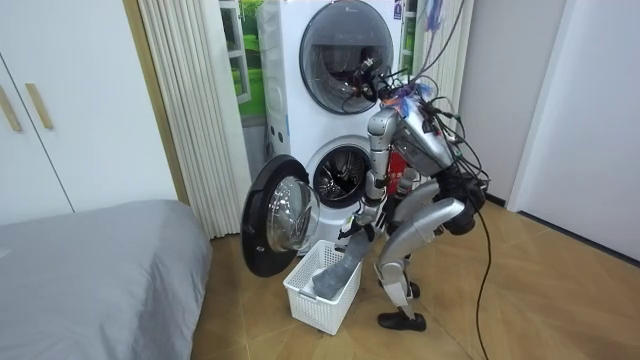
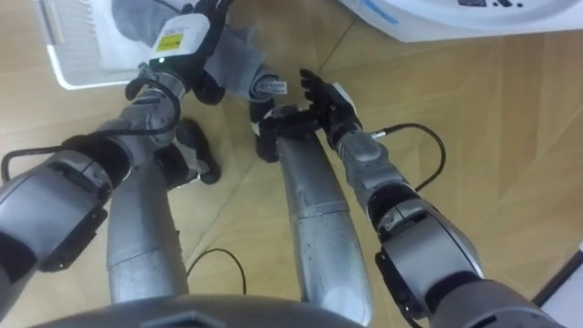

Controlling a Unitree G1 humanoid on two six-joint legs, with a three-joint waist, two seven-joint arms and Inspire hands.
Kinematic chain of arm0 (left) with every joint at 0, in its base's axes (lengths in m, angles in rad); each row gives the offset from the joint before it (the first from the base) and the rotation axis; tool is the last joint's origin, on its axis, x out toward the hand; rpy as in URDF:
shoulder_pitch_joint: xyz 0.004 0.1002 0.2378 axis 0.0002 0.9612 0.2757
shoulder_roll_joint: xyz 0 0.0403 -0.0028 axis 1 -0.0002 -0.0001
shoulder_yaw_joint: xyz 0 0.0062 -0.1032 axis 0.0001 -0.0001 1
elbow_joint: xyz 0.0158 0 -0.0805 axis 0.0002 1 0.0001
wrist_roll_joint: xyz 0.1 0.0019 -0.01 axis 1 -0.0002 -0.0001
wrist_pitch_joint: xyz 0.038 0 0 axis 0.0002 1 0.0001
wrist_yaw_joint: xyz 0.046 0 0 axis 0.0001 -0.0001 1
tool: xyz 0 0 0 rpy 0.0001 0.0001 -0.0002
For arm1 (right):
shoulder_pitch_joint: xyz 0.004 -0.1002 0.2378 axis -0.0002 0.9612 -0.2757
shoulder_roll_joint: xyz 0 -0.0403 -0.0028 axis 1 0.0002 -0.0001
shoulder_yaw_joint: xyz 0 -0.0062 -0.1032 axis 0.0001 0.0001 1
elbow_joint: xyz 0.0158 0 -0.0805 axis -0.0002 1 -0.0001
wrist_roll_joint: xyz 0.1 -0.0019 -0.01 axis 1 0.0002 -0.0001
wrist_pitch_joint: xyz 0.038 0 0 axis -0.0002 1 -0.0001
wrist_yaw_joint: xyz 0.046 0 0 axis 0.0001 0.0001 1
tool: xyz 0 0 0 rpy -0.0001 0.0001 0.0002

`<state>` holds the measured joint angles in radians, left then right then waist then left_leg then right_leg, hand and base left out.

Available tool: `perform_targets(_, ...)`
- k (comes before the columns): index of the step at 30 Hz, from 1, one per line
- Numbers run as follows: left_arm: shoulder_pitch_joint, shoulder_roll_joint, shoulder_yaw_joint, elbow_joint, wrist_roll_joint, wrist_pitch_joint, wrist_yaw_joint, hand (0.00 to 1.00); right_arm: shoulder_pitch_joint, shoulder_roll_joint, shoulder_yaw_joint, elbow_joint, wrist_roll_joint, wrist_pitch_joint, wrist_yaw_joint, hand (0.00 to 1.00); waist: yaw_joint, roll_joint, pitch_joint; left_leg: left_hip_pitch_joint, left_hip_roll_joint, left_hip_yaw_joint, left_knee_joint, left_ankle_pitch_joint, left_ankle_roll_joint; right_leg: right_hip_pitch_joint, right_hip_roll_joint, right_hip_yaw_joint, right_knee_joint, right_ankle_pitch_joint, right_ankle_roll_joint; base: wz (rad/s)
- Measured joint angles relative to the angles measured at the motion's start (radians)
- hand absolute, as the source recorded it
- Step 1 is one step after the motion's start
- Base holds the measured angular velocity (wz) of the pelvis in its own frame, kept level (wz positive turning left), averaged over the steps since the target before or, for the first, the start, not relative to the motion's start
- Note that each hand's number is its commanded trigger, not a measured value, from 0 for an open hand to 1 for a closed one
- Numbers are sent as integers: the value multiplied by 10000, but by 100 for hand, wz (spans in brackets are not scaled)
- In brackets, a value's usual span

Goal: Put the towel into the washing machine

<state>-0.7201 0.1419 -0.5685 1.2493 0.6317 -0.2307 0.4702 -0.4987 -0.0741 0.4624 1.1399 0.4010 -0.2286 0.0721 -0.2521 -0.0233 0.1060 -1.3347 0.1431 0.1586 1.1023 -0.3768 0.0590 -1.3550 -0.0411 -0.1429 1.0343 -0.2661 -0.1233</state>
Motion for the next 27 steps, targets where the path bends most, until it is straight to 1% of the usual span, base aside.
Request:
perform_targets(2,-2,1,-77,0,-4,0,-1,0,4,7,80,-56,25,-1,74,0,-107,-22,-2,-7,1,-7,75,-53,16,-19,-15,0,118,-120,-5,5)
perform_targets(3,-32,5,-93,1,-5,0,-2,0,0,9,100,-115,45,-3,109,0,-175,-52,-1,-30,3,-13,95,-113,-42,-53,-14,-2,155,-166,-14,4)
perform_targets(4,-54,9,-114,4,-5,1,-3,7,-5,10,100,-125,46,-2,131,0,-205,-68,1,-43,4,-14,103,-123,-46,-72,-15,-2,170,-185,-20,0)
perform_targets(5,-86,22,-175,7,-5,1,-19,31,-8,35,101,-128,18,0,148,0,-273,-80,1,-79,12,-34,117,-133,-32,-90,-14,-20,185,-220,-31,3)
perform_targets(7,-89,96,-263,8,0,2,-58,83,-7,166,127,-136,13,-2,143,0,-442,-100,1,-106,14,-78,125,-152,-37,-92,-9,-52,196,-272,-44,4)
perform_targets(8,-105,122,-279,8,-6,3,-120,100,-4,225,193,-191,43,-3,146,0,-513,-144,-2,-107,13,-79,124,-170,-52,-99,-9,-54,213,-304,-55,4)
perform_targets(10,-202,107,-354,2,-8,2,-351,100,-9,248,227,-196,111,-3,149,0,-538,-161,-4,-133,13,-82,118,-181,-59,-116,-11,-65,213,-333,-53,0)
perform_targets(13,-291,135,-395,-3,-95,7,-1075,100,-8,286,219,-197,129,5,159,0,-544,-186,-13,-148,22,-98,76,-201,-82,-126,20,-68,141,-335,-55,-3)
perform_targets(15,-306,311,-957,-26,-182,32,-1626,100,-33,338,232,-187,131,18,147,0,-620,-237,-18,-165,19,-95,38,-206,-80,-141,12,-75,107,-334,-54,0)
perform_targets(16,-319,348,-1109,-26,-311,36,-1740,100,-54,352,242,-177,131,24,144,0,-652,-250,-18,-168,16,-94,29,-206,-79,-141,2,-83,102,-334,-54,0)
perform_targets(18,-348,414,-1461,-22,-668,103,-2177,100,-111,377,261,-147,68,46,139,0,-714,-367,-34,-169,10,-88,0,-206,-75,-141,-9,-86,75,-337,-48,0)
perform_targets(20,-346,426,-1482,13,-940,173,-2510,100,-111,377,263,-124,-30,51,151,0,-742,-450,-73,-149,8,-69,-41,-205,-72,-136,-9,-73,42,-337,-48,0)
perform_targets(24,-296,440,-1482,97,-1226,369,-3251,100,-157,377,256,-122,-132,100,157,0,-751,-485,-71,-116,4,-49,-73,-204,-72,-130,-11,-57,27,-339,-43,0)
perform_targets(27,-236,443,-1485,195,-1284,433,-3406,100,-151,372,256,-120,-120,124,86,0,-745,-490,-75,26,16,6,-109,-203,-72,-35,-11,-18,30,-339,-43,0)
